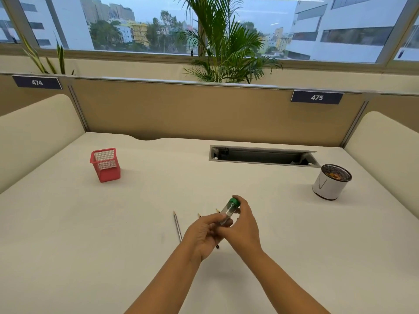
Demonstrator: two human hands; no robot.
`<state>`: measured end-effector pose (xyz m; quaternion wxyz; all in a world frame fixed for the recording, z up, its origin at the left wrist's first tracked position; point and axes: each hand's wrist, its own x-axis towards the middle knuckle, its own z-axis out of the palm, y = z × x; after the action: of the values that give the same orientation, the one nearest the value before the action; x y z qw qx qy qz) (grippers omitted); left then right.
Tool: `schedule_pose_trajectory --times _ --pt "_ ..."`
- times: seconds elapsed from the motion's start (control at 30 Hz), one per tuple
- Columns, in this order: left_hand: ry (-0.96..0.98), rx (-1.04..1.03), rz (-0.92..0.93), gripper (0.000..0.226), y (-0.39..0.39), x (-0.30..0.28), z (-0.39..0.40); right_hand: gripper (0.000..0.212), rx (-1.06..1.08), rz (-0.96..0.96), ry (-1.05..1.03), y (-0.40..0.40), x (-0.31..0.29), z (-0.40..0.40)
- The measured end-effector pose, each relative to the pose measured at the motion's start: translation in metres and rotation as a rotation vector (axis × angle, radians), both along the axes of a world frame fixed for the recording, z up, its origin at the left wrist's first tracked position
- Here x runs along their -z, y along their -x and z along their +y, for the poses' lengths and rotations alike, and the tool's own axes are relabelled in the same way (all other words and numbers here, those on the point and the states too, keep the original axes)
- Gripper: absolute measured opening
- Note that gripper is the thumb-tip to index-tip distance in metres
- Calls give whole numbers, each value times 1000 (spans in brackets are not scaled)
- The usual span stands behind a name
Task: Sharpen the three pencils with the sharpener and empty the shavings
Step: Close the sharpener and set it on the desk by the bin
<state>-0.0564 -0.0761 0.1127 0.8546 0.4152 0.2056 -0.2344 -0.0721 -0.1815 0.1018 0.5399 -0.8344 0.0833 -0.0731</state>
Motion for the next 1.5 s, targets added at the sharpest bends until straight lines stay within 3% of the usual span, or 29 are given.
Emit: schedule_pose_trajectory --times 0.33,0.53,0.7,0.83,0.9,1.03,1.07,1.3,1.5 --pt "-41 -31 -17 19 0 -5 -8 85 40 -47 25 -2 1 -7" --pt "-59 -41 -43 14 -6 -5 -10 86 -66 -12 25 -12 -2 -14" --pt "-101 -65 -54 10 -9 3 -16 100 -295 146 -183 -19 -7 -35" --pt "-161 -73 -78 13 -13 9 -25 95 -294 238 -363 -18 -2 -46" --pt "-201 -75 -102 16 -13 11 -32 82 -293 284 -494 -17 3 -51" --pt "-428 -108 -212 19 -10 13 -46 12 -272 364 -773 -17 2 -57" --pt "-495 -116 -248 20 -9 14 -50 9 -227 379 -795 -19 3 -59" --pt "-801 -42 -456 19 -5 26 -72 11 11 442 -743 -41 10 -79" --pt "-838 -128 -395 19 -18 34 -48 30 248 340 -65 -85 24 -144"
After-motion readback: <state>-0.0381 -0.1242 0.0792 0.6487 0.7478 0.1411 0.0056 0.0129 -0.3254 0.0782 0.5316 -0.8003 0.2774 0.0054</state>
